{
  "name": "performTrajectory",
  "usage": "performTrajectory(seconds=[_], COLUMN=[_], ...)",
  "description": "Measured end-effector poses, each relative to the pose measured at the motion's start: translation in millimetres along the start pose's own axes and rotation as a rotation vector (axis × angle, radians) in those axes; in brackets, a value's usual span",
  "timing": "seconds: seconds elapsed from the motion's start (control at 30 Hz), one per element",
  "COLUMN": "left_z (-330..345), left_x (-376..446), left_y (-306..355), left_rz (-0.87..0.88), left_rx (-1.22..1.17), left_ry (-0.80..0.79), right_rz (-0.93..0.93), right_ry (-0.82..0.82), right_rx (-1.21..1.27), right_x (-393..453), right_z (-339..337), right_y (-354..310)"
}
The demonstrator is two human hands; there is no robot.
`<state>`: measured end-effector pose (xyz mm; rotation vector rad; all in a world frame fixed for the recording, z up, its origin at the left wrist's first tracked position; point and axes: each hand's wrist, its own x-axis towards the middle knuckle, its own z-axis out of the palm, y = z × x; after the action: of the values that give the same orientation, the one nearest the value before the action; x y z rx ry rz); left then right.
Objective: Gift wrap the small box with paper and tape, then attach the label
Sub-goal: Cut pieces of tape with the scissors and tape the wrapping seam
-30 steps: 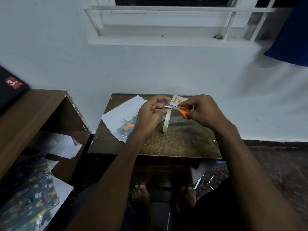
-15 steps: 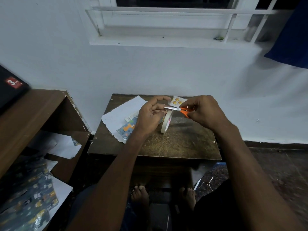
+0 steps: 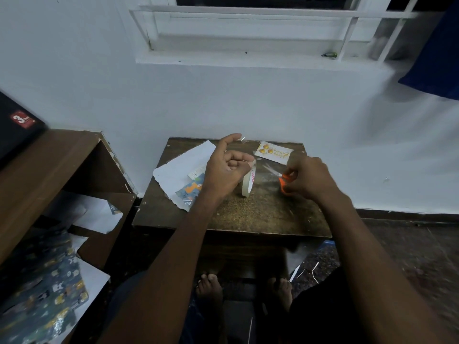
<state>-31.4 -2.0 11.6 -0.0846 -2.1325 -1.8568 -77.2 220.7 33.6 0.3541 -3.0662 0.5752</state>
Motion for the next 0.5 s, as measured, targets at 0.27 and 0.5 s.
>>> performTrajectory(seconds=[0.27, 0.5], left_z=[0, 2], left_x=[0, 1], left_y=[2, 6], left_rz=[0.053, 0.053], left_rx=[-0.007, -0.015], left_ry=[-0.022, -0.121], right_rz=[0.055, -0.304], right_ry=[-0.044, -0.053], right_rx=[-0.16, 0.549], right_x=[2, -8], right_z=[13, 0], right_y=[-18, -31])
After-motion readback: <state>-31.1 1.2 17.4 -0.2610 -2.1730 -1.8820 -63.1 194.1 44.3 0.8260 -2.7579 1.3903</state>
